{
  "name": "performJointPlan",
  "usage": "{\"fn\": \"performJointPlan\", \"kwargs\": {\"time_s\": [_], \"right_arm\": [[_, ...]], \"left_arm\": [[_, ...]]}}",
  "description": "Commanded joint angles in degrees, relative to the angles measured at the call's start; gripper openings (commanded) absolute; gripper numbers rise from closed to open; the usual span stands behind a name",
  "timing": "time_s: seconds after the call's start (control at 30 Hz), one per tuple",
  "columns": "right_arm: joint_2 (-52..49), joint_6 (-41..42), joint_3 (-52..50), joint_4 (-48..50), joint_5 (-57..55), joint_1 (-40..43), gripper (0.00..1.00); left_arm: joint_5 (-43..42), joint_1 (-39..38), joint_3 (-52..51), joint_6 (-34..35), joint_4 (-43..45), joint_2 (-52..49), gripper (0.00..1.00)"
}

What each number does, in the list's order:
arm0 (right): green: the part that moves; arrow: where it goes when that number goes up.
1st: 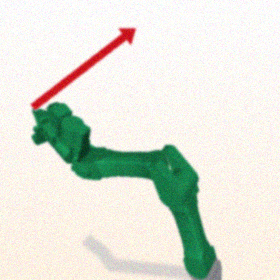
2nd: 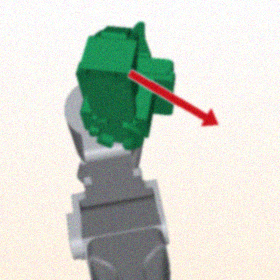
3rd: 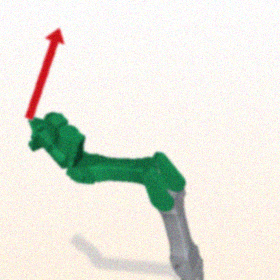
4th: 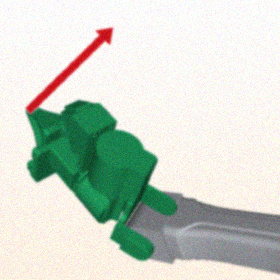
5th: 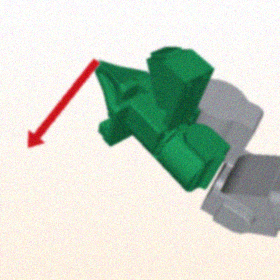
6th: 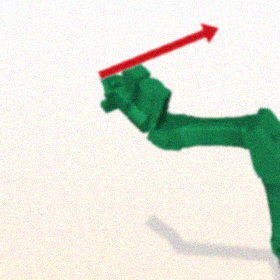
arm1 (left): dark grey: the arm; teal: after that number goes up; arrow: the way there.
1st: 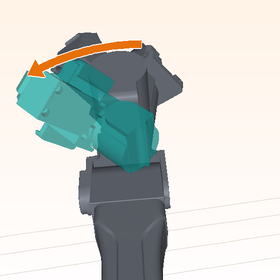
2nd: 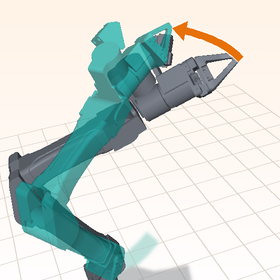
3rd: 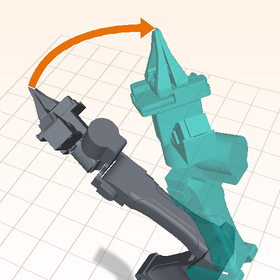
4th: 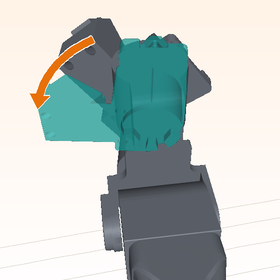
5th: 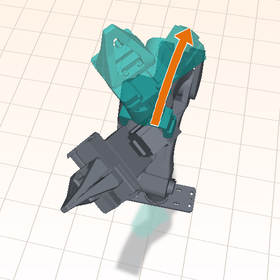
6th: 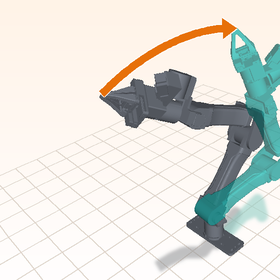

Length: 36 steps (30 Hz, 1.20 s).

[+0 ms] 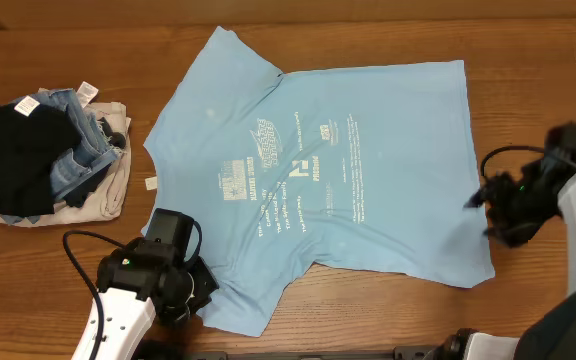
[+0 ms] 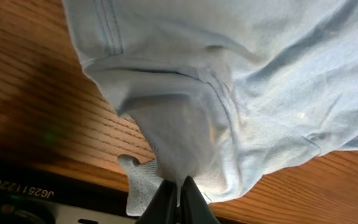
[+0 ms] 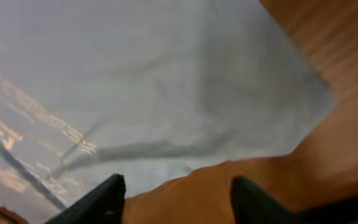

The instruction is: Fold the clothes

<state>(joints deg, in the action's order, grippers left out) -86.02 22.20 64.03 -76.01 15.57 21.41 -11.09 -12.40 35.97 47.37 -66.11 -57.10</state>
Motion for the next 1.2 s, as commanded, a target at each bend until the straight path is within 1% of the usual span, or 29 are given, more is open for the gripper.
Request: {"fn": "performJointPlan", "kwargs": {"time_s": [0.0,0.07,0.17,0.2,0.23,0.3,0.37,0.5,0.6,0.67,0.7,0.77,0.83,0.87,0.9,1.0,1.17], "right_arm": [[0.11,0.59,-6.58,-0.85,4.92,0.20,0.60],[0.11,0.94,-10.86,-0.81,5.09,0.20,0.61],[0.11,2.34,-15.89,0.59,5.09,0.20,0.64],[0.11,2.93,-17.90,1.62,5.07,0.20,0.67],[0.11,3.87,-19.19,2.25,5.44,0.20,0.68],[0.11,5.31,-20.63,4.13,5.75,0.20,0.73],[0.11,9.11,-21.86,7.04,3.56,0.20,0.78],[0.11,14.32,-23.26,13.18,-0.68,0.20,0.77],[0.11,15.82,-24.48,15.39,-2.97,0.20,0.66],[0.11,16.02,-25.53,15.56,-3.74,0.20,0.50],[0.11,16.02,-26.03,15.56,-4.04,0.20,0.46],[0.11,16.02,-27.41,15.85,-4.00,0.20,0.45],[0.11,15.98,-28.72,18.36,-4.39,0.20,0.25],[0.13,15.65,-28.59,19.02,-4.39,0.20,0.13],[0.13,15.10,-28.30,19.34,-4.48,0.20,0.04],[0.35,12.66,-26.01,19.21,-4.61,0.20,0.04],[2.64,8.98,-19.82,15.61,-4.63,0.20,0.04]], "left_arm": [[1.05,-0.37,1.14,-1.11,0.02,0.63,0.04],[1.22,-0.37,1.14,-1.11,0.11,0.63,0.04],[1.22,-0.37,1.14,-1.09,0.15,0.63,0.04],[1.20,-0.37,1.14,-1.11,0.15,0.63,0.04],[1.22,-0.37,1.14,-1.11,0.15,0.63,0.04],[1.25,-0.37,1.14,-1.11,0.28,0.63,0.04],[1.25,-0.37,1.14,-1.11,0.39,0.63,0.04],[1.66,-0.37,1.14,-1.11,0.44,0.63,0.04],[1.60,-0.37,1.14,-1.11,0.31,0.63,0.04],[1.62,-0.37,1.14,-1.11,0.31,0.63,0.04],[1.62,-0.37,1.14,-1.11,0.35,0.63,0.04],[1.64,-0.37,1.14,-1.09,0.55,0.63,0.04],[1.62,-0.37,1.14,-1.09,0.85,0.63,0.04],[1.62,-0.37,1.14,-1.09,0.90,0.63,0.04],[1.62,-0.37,1.14,-1.11,0.92,0.63,0.04],[1.62,-0.37,1.53,-1.16,1.22,0.63,0.04],[0.83,-0.37,4.46,-2.62,1.29,0.63,0.04]]}}
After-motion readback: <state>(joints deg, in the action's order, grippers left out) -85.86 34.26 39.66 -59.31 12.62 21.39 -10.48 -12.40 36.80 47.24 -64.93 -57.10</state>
